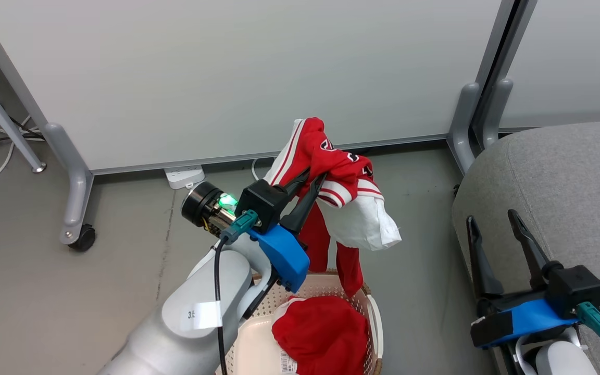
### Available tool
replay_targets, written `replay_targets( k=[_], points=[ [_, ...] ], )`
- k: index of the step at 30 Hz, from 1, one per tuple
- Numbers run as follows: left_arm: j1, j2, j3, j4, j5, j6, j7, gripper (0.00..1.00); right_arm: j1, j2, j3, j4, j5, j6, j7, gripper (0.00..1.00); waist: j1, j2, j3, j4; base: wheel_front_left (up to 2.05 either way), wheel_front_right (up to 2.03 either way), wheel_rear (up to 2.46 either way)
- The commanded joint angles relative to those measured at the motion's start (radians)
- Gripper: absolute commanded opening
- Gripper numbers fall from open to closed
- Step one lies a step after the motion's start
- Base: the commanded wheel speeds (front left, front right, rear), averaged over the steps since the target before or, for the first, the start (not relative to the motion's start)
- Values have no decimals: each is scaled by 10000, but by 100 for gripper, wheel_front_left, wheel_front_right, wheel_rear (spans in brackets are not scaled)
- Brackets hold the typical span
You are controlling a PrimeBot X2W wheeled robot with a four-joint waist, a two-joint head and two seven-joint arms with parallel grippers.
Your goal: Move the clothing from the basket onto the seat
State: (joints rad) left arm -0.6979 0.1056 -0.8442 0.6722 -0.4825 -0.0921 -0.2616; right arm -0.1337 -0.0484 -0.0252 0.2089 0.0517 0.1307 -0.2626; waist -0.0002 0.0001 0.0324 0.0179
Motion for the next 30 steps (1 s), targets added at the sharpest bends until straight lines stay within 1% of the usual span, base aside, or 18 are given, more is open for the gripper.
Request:
replay_targets(
  k=[1, 9, 10, 11, 12, 13, 14, 15, 18, 23, 30],
  points=[
    [97, -2, 69, -35, 27, -11, -50, 0, 196, -36, 26, 5, 45, 3, -35, 100, 2, -1, -4, 9, 0, 0, 0],
    [109, -20, 159, -98, 114, -28, -51, 0, 198, -38, 559, 88, -36, 3, -35, 100, 2, -1, 57, 77, 0, 0, 0],
    [118, -32, 178, -107, 136, -32, -51, 0, 193, -64, 801, 137, -13, 1, -35, 100, 2, -1, 87, 94, 0, 0, 0],
    [118, -32, 178, -107, 136, -32, -51, 0, 193, -64, 801, 137, -13, 1, -35, 100, 2, -1, 87, 94, 0, 0, 0],
    [111, -47, 189, -109, 166, -40, -51, 0, 156, -87, 1101, 170, 44, 1, -35, 100, 2, -1, 129, 115, 0, 0, 0],
    [111, -47, 189, -109, 166, -40, -51, 0, 156, -87, 1101, 170, 44, 1, -35, 100, 2, -1, 129, 115, 0, 0, 0],
    [95, -60, 204, -109, 171, -51, -51, 0, 124, -109, 1460, 221, 68, 1, -35, 100, 2, -1, 166, 140, 0, 0, 0],
    [95, -60, 204, -109, 171, -51, -51, 0, 124, -109, 1460, 221, 68, 1, -35, 100, 2, -1, 166, 140, 0, 0, 0],
    [40, -91, 223, -92, 210, -55, -51, 0, 34, -122, 1983, 338, 152, 1, -35, 100, 2, -1, 233, 187, 0, 0, 0],
    [-107, -168, 245, -87, 270, -96, -51, 0, -379, -122, 2695, 546, 297, 1, -35, 100, 2, -1, 370, 285, 0, 0, 0],
    [-205, -250, 256, -129, 366, -111, -51, 0, -1189, -176, 3048, 1126, 288, 1, -35, 100, 2, -1, 561, 368, 0, 0, 0]
  ],
)
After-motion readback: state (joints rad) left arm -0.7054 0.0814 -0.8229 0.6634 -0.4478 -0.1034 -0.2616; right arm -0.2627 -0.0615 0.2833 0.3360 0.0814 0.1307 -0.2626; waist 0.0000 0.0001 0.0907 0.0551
